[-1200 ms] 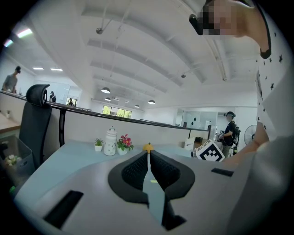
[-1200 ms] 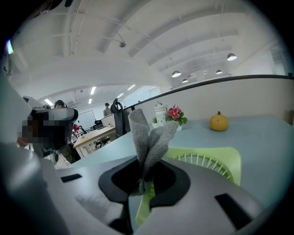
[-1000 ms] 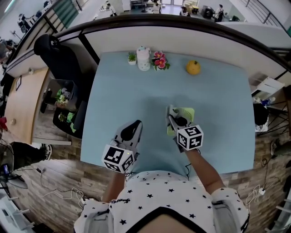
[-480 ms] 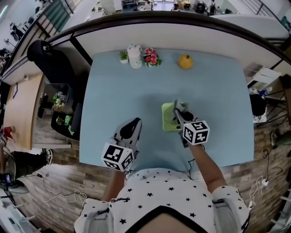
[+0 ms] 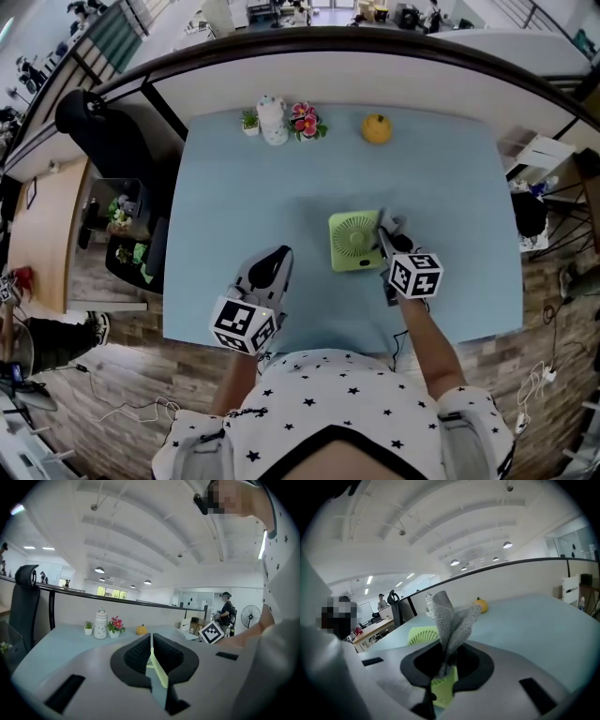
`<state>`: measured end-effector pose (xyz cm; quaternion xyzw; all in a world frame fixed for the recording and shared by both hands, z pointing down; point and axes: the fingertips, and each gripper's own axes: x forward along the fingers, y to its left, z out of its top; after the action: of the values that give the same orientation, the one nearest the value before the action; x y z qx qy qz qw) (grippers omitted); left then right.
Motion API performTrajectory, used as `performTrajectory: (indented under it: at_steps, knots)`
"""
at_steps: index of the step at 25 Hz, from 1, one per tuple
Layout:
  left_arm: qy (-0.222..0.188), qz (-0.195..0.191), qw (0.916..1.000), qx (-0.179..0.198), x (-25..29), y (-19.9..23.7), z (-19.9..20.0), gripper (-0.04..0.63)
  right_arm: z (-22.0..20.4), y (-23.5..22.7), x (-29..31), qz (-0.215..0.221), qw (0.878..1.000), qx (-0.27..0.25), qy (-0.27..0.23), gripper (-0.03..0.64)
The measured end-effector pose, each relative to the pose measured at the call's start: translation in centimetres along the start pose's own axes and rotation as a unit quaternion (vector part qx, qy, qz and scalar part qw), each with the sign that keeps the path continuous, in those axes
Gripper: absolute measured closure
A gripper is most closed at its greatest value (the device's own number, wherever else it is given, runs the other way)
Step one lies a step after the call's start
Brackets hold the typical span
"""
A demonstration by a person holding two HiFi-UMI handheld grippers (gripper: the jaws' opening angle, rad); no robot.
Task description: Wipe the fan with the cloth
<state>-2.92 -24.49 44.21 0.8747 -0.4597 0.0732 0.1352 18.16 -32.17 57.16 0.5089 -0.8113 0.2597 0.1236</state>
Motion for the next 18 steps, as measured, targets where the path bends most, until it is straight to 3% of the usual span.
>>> performTrajectory:
  at_steps: [12, 18]
  knots:
    - [-0.004, 0.002, 1.0, 0.008, -0.8, -0.5, 0.2, 0.555, -0.1, 0.3, -0.8, -0.003, 1.0, 0.001, -0.011, 0.567]
    - [-0.006, 0.014, 0.9999, 0.005, -1.8, -0.1, 0.1, 0.555, 1.4, 3.7, -1.0, 0.036, 0.999, -0.011, -0.033, 0.567]
